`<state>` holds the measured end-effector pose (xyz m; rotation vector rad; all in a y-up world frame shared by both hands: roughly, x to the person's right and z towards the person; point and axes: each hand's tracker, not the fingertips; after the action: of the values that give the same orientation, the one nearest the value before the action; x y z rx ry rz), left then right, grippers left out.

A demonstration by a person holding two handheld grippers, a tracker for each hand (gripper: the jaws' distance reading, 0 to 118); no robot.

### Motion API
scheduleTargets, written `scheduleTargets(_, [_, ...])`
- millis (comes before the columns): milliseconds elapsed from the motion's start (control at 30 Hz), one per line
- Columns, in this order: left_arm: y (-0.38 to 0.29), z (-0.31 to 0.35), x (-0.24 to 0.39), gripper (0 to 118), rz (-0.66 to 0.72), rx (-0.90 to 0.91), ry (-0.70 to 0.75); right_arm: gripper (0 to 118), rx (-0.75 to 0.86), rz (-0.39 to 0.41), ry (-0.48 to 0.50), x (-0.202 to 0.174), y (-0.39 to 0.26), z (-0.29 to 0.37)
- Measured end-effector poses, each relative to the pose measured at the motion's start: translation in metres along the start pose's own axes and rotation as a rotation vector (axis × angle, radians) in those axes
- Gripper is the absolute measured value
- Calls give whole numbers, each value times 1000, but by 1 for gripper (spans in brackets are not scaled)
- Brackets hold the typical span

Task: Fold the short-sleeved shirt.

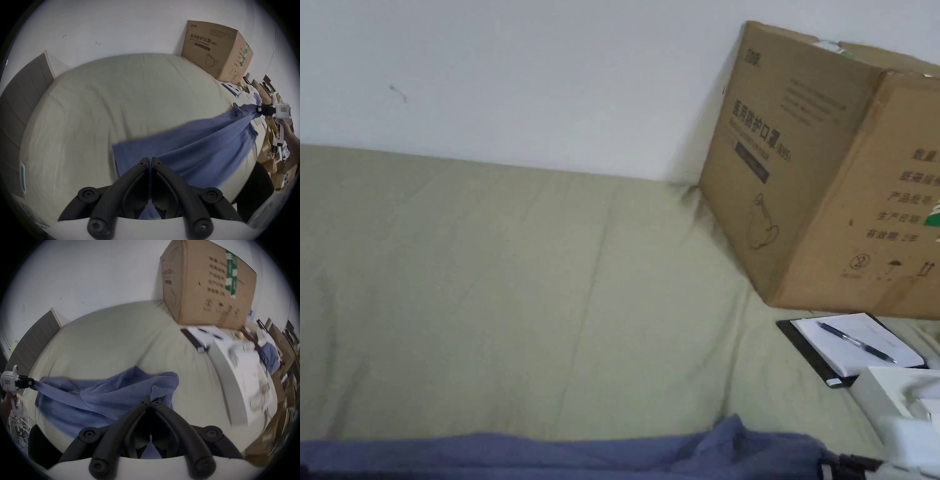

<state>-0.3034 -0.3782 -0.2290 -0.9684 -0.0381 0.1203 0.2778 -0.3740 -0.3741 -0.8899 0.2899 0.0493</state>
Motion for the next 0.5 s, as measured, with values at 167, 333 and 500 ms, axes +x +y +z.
scheduleTargets(167, [-49,11,0,0,29,-48,-10,0,-61,-30,-3,-3,-57,14])
scheduleTargets(333, [-57,-1,1,3,45,-61,-6,0,-140,-86,-46,-5,-68,-11])
scheduleTargets(500, [-59,-8,4,94,-6,-102,102,52,-116,-1,-110,-18,-61,-15])
